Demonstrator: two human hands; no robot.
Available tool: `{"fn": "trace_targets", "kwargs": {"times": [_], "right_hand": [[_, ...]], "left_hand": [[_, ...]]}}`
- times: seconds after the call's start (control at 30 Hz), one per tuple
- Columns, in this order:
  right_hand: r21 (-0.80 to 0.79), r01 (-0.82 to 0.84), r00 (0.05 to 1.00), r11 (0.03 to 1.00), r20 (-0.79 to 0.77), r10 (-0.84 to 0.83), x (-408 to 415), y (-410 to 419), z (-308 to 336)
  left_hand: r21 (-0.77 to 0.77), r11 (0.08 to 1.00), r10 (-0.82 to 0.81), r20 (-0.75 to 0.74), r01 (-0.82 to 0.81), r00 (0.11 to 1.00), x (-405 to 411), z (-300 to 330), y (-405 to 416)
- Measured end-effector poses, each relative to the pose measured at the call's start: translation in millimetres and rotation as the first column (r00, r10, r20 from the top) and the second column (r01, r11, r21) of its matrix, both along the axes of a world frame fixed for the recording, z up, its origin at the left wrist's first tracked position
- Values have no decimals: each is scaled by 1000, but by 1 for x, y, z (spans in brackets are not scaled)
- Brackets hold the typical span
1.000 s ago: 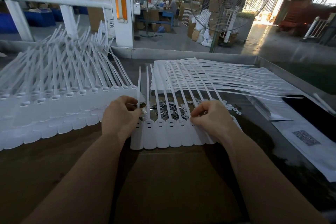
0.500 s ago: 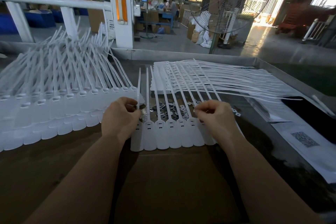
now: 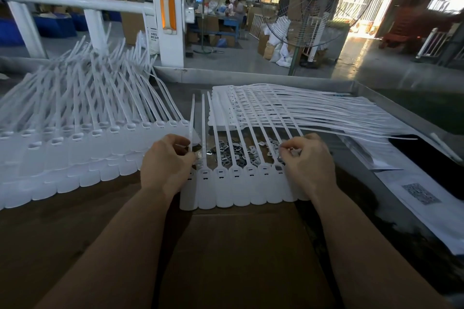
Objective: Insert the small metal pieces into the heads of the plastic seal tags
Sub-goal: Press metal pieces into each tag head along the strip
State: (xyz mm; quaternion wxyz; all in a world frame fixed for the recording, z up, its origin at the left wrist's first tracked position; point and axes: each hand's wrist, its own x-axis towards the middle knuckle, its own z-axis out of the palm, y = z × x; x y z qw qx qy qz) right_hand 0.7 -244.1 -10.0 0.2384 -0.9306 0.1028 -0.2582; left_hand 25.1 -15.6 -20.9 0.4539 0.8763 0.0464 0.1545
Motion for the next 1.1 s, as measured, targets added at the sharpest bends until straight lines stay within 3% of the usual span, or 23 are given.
{"fn": "trace_targets", "kwargs": {"times": [0.17,0.37,0.73,1.1], "right_hand": [[-133,-31,986,991,-167,8,1,2,1],[-118,-32,964,993,-264,0,6,2,8],[13,39,998,999,-40,-38,7,8,-1],[112,-48,991,993,127,33,2,6,1]], "left_hand": [[9,1000,-3,7,3,1000,1,-1,0],[21,1000,-6,10,6,1000,1,-1,-2],[16,1000,-12,14,12,1000,4,-1,-1],[-9,1000,-9,13,9,1000,3,0,-1]]}}
